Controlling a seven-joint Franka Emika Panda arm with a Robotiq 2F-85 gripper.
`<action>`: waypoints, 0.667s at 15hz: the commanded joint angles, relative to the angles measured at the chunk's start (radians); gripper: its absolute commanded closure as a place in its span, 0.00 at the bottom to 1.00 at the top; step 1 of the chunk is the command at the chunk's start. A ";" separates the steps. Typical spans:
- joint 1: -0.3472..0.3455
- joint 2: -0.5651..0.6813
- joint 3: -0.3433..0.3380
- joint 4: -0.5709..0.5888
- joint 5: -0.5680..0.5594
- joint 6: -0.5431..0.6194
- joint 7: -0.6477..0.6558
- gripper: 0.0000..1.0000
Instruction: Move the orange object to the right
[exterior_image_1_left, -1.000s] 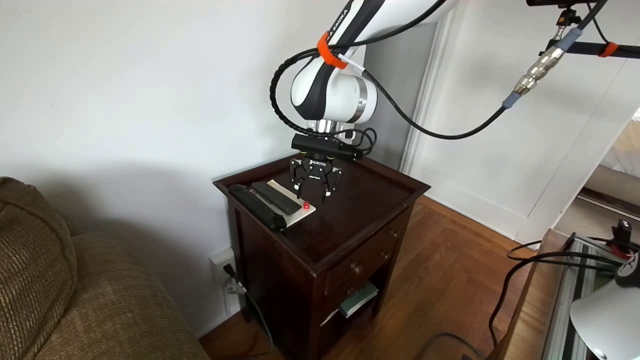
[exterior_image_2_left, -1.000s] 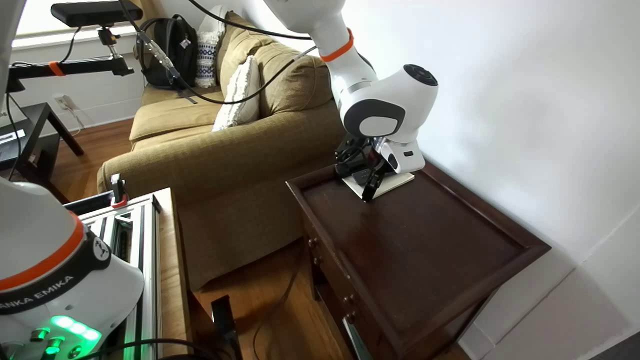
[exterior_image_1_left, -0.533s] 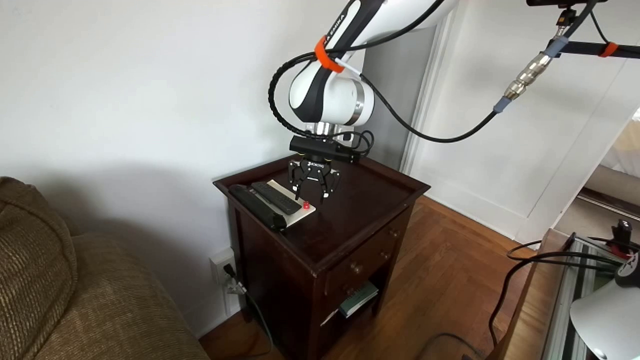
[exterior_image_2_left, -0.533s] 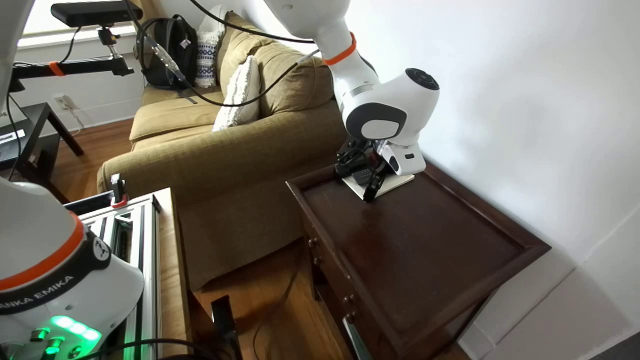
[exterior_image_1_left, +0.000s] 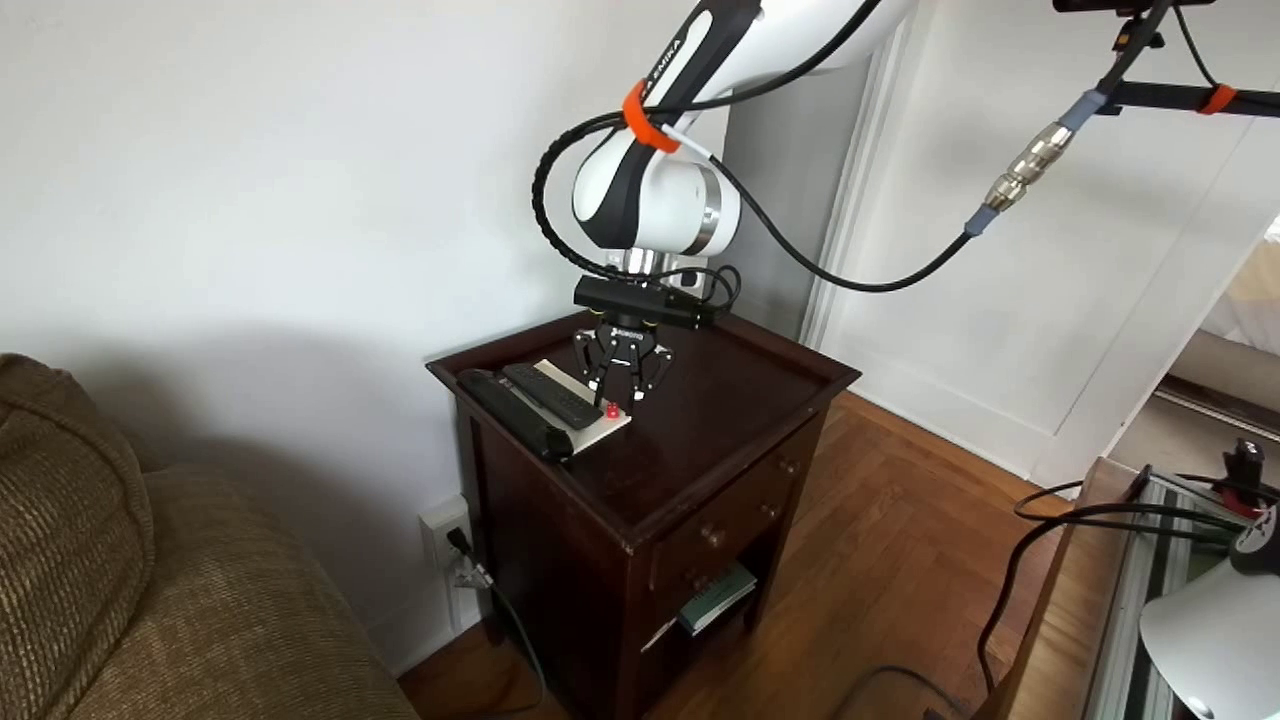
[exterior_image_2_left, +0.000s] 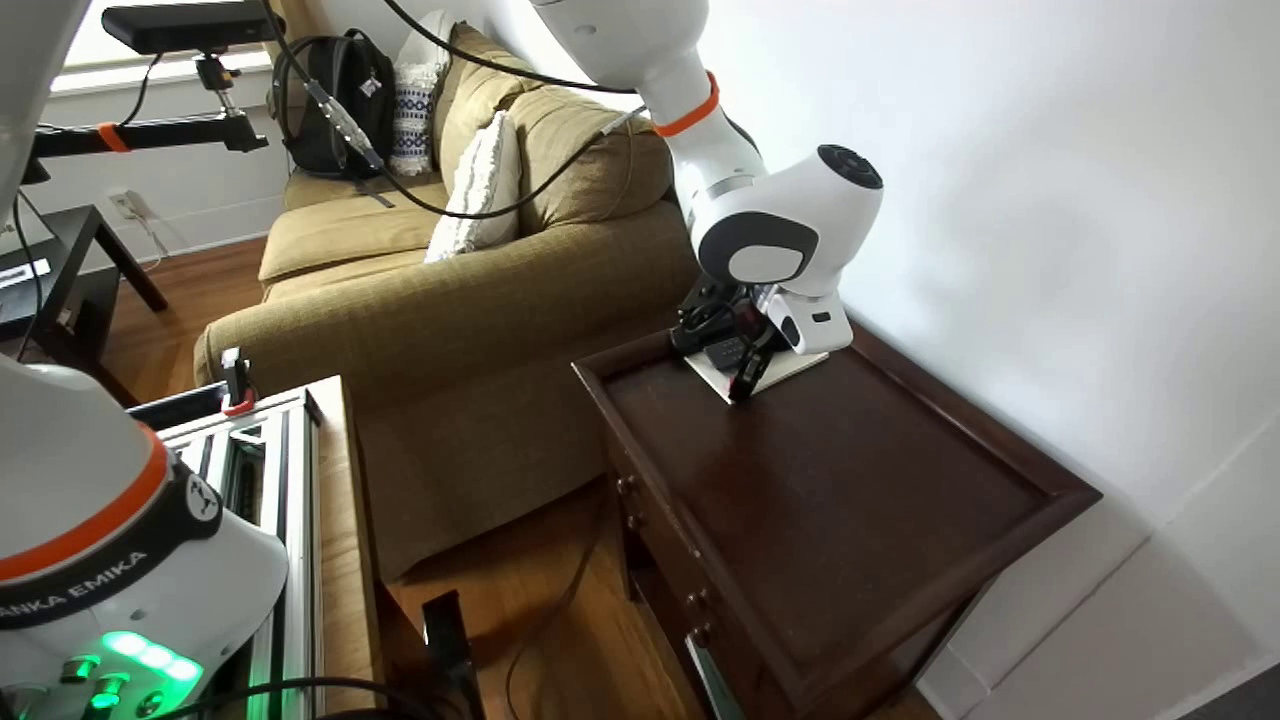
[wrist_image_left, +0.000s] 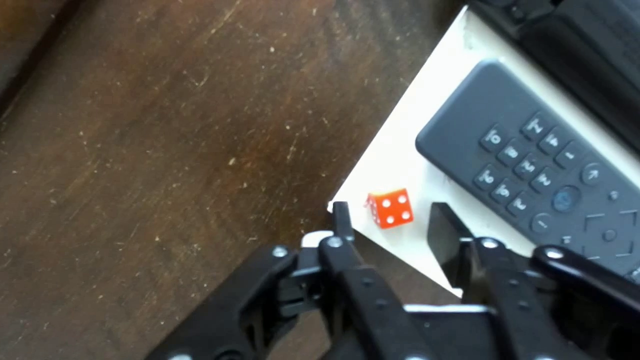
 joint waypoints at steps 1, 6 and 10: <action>-0.004 0.034 0.003 0.048 0.027 -0.040 0.006 0.75; -0.005 0.043 0.000 0.071 0.026 -0.063 0.014 0.86; -0.002 0.046 -0.003 0.077 0.022 -0.066 0.019 0.96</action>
